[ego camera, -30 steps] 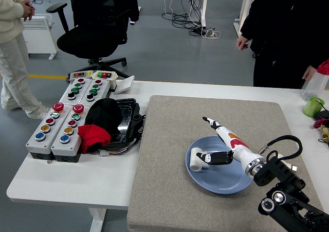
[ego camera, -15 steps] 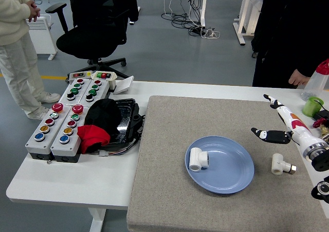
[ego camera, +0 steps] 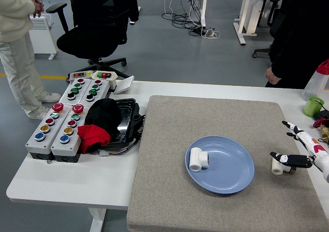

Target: Pick pipe place plate twice

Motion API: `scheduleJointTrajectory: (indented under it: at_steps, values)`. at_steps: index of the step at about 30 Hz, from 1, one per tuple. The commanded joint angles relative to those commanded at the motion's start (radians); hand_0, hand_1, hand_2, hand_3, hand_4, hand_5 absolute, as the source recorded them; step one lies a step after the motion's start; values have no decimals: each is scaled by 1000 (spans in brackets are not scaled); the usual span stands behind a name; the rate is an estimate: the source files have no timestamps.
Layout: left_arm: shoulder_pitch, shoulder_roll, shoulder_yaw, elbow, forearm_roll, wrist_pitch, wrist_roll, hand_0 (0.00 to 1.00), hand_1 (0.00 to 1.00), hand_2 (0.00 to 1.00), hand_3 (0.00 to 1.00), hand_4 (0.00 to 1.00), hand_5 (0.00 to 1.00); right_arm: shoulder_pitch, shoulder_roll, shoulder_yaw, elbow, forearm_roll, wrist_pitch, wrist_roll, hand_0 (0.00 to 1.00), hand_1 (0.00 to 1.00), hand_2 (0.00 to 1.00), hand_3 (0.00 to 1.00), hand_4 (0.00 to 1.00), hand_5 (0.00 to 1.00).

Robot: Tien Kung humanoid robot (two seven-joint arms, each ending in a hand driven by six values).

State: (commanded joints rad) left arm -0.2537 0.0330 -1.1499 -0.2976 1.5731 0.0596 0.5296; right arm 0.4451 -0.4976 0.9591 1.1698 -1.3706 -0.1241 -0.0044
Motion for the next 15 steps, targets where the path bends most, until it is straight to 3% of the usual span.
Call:
scheduleJointTrajectory:
  at_steps: [10, 13, 14, 15]
  values:
    - [-3, -1, 18, -2, -22, 1, 1, 652, 636, 639, 559, 397, 998, 34, -9, -111, -107, -10, -11, 48, 912, 858, 969, 992, 847, 469]
    - [1, -3, 19, -4, -19, -2, 4, 652, 636, 639, 559, 397, 998, 62, 1, -166, -176, 46, -41, 117, 912, 858, 969, 992, 847, 469]
    - [2, -3, 18, -4, -17, -3, 5, 653, 637, 639, 559, 396, 998, 67, 3, -177, -194, 56, -47, 133, 852, 816, 924, 949, 853, 468]
    - [3, -3, 19, -4, -18, -4, 5, 653, 637, 639, 559, 396, 998, 72, 4, -189, -208, 68, -56, 151, 852, 816, 924, 949, 853, 468]
